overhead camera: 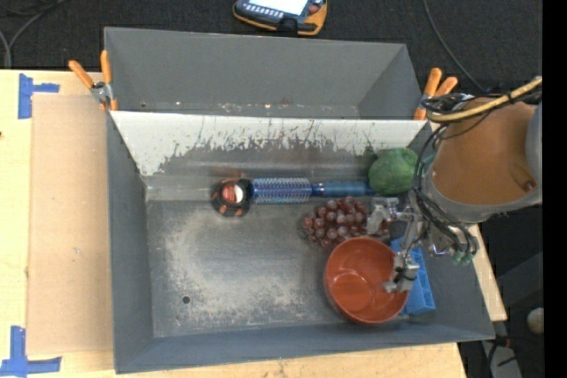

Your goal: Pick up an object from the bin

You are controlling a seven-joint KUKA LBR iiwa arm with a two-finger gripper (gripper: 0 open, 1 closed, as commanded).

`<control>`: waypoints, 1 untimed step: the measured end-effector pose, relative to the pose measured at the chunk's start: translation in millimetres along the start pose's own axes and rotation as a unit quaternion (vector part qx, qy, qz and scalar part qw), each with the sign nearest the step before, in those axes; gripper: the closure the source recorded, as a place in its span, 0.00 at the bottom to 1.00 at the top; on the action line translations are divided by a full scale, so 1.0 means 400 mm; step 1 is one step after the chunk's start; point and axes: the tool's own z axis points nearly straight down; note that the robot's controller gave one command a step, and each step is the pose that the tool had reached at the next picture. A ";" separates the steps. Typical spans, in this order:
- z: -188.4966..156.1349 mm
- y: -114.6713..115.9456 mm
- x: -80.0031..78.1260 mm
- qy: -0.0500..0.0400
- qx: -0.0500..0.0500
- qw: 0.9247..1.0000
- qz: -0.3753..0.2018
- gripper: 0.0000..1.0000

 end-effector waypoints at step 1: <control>0.061 0.064 -0.132 0.000 -0.001 1.000 -0.011 0.00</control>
Offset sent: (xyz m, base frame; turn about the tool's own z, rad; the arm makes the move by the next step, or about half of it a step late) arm 0.0394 0.0049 -0.0855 -0.1178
